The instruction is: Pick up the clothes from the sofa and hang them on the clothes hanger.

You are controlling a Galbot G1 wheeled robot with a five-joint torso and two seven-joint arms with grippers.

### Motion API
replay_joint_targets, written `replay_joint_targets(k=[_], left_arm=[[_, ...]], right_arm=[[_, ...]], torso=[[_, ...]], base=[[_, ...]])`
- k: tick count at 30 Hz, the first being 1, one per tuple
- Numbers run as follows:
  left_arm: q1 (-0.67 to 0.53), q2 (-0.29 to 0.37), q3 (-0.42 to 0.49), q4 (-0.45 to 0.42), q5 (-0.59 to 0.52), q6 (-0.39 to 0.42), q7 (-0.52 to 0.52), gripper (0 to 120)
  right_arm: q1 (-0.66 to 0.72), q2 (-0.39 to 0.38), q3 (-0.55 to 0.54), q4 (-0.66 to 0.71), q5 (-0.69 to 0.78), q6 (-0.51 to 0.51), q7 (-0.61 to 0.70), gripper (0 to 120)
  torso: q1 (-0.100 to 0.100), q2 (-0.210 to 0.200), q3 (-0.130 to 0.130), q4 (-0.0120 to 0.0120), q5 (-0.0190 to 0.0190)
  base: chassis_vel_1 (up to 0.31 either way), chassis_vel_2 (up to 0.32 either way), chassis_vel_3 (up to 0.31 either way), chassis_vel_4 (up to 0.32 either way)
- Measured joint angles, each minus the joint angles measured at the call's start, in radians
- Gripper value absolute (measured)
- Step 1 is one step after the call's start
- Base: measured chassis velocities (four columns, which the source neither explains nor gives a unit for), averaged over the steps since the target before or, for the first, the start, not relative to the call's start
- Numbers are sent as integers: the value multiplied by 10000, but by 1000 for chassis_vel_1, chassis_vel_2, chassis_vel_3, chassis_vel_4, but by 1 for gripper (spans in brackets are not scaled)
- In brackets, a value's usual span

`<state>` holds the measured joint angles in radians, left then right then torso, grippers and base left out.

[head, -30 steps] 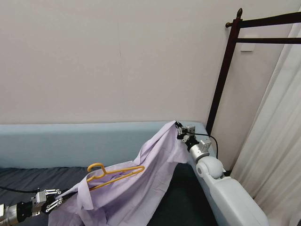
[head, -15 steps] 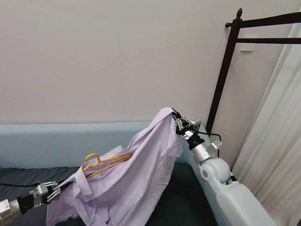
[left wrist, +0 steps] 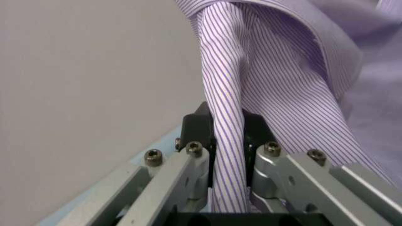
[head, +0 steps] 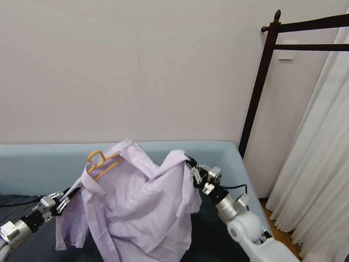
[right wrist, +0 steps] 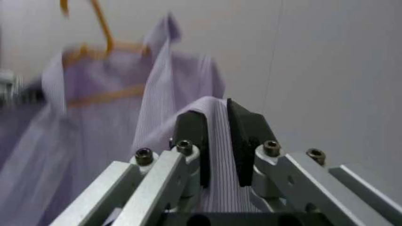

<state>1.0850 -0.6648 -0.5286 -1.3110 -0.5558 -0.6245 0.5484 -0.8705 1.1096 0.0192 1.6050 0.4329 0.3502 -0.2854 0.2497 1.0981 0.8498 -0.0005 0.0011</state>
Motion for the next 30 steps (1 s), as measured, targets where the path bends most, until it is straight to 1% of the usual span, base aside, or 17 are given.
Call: replay_joint_targets(k=[1, 3, 4, 6, 8, 9, 12, 13, 15, 17, 18, 19, 21, 22, 23, 26, 30], left_arm=[[0, 0, 0, 0, 0, 0, 0, 7], [-37, 319, 4, -453, -378, 9, 12, 7], [-37, 319, 4, -453, -378, 9, 12, 7], [-101, 645, -5, -786, -617, 77, 110, 7], [-134, 1041, -40, -1079, -845, 166, 221, 7], [-134, 1041, -40, -1079, -845, 166, 221, 7], [-219, 1597, -72, -1345, -1075, 294, 308, 7], [-219, 1597, -72, -1345, -1075, 294, 308, 7], [-334, 1941, -73, -1453, -1279, 385, 341, 7], [-364, 2141, -74, -1528, -1419, 431, 435, 7], [-364, 2141, -74, -1528, -1419, 431, 435, 7], [-350, 2209, -74, -1571, -1468, 447, 502, 7], [-225, 2273, -74, -1666, -1508, 468, 672, 7], [-138, 2275, -58, -1727, -1508, 504, 835, 7], [-138, 2275, -58, -1727, -1508, 504, 835, 7], [59, 2242, 36, -1857, -1481, 615, 1185, 7], [236, 2182, 105, -1892, -1304, 676, 1365, 7]], right_arm=[[0, 0, 0, 0, 0, 0, 0, 16], [-158, -20, -373, -632, -1138, 36, -15, 26], [-158, -20, -373, -632, -1138, 36, -15, 26], [-209, -28, -563, -960, -1697, 325, -389, 36], [-243, -34, -535, -1127, -1921, 762, -1367, 45], [-243, -34, -535, -1127, -1921, 762, -1367, 45], [-51, 72, 234, -1643, -2266, 1790, -3843, 59], [-51, 72, 234, -1643, -2266, 1790, -3843, 59], [155, 140, 770, -1918, -2210, 2238, -5421, 68], [202, 105, 804, -1786, -1564, 2312, -5475, 77], [202, 105, 804, -1786, -1564, 2312, -5475, 77], [199, 63, 619, -1544, -1094, 2297, -4950, 81], [171, 5, -48, -842, -511, 2137, -2956, 91], [174, 22, -564, -432, -488, 2025, -1490, 96], [174, 22, -564, -432, -488, 2025, -1490, 96], [228, 163, -1633, 401, -673, 1614, 1328, 100], [268, 313, -2203, 861, -681, 1296, 2482, 100]], torso=[[0, 0, 0, 0, 0], [0, 0, 0, 0, 1], [0, 0, 0, 0, 1], [0, 0, 0, 1, 2], [0, 0, 0, 1, 2], [0, 0, 0, 1, 2], [0, 0, 0, 3, -1], [0, 0, 0, 3, -1], [0, 0, 0, 2, 0], [1, 0, 1, 0, 0], [1, 0, 1, 0, 0], [1, 0, 1, -2, 1], [0, 1, 0, 0, -1], [0, 0, 0, 4, -3], [0, 0, 0, 4, -3], [0, 0, 0, 4, -1], [0, 0, 0, 1, -3]], base=[[0, 0, 0, 0], [0, 0, 0, 0], [0, 0, 0, 0], [0, 0, 0, 0], [0, 0, 0, 0], [0, 0, 0, 0], [0, 0, 0, 0], [0, 0, 0, 0], [0, 0, 0, 0], [0, 0, 0, 0], [0, 0, 0, 0], [0, 0, 0, 0], [0, 0, 0, 0], [0, 0, 0, 0], [0, 0, 0, 0], [0, 0, 0, 0], [0, 0, 0, 0]])
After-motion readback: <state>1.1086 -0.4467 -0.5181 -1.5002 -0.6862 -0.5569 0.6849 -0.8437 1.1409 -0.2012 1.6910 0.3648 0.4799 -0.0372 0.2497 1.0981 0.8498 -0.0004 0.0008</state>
